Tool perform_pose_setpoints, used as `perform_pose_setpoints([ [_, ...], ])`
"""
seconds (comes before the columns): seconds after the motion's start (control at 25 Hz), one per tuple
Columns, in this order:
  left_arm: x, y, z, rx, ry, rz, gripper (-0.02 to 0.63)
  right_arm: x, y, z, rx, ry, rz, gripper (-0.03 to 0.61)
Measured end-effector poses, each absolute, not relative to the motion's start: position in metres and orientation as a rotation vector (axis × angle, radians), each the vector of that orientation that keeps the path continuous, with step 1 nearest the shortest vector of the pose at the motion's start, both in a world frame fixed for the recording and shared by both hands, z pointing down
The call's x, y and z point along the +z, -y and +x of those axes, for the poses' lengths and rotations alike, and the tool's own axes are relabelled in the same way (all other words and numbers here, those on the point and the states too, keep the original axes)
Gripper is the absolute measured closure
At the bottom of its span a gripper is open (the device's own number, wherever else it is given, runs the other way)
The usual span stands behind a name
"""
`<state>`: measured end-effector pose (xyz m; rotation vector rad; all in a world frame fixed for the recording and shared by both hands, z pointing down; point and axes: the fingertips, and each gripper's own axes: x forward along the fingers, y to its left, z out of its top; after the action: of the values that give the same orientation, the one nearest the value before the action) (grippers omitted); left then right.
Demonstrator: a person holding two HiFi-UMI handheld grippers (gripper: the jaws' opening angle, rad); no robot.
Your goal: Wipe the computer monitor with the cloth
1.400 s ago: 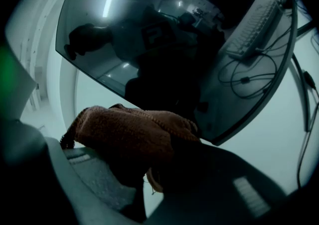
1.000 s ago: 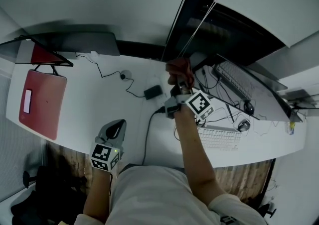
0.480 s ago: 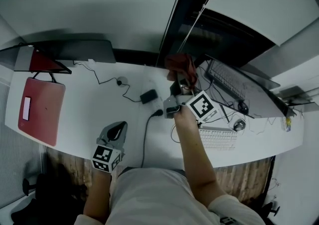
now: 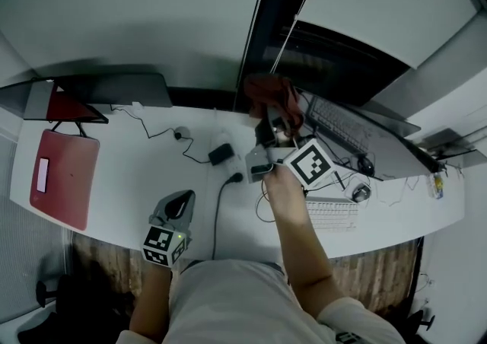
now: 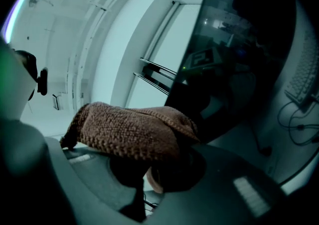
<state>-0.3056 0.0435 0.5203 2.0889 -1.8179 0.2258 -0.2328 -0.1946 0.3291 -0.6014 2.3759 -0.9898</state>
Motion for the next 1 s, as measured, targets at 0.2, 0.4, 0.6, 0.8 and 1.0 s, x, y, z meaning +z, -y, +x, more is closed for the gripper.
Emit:
perform_pose_setpoints([
  [0.2, 0.506, -0.041, -0.293, 0.192, 1.826, 2.098, 0.605, 0.305, 0.179, -0.22, -0.917, -2.406, -0.55, 0.54],
  [0.4, 0.486, -0.033, -0.276, 0.175, 1.83, 2.155, 0.604, 0.293, 0.156, -0.201, -0.841, -2.483, -0.519, 0.538],
  [0.6, 0.469, -0.028, -0.254, 0.155, 1.827, 2.196, 0.604, 0.29, 0.13, -0.173, -0.656, -2.627, -0.555, 0.54],
  [0.8, 0.46, -0.02, -0.224, 0.151, 1.805, 2.233, 0.604, 0.301, 0.113, -0.132, -0.553, -2.707, -0.629, 0.539],
  [1.0, 0.453, -0.01, -0.183, 0.146, 1.746, 2.298, 0.604, 0.325, 0.099, -0.086, -0.481, -2.774, -0.74, 0.538],
])
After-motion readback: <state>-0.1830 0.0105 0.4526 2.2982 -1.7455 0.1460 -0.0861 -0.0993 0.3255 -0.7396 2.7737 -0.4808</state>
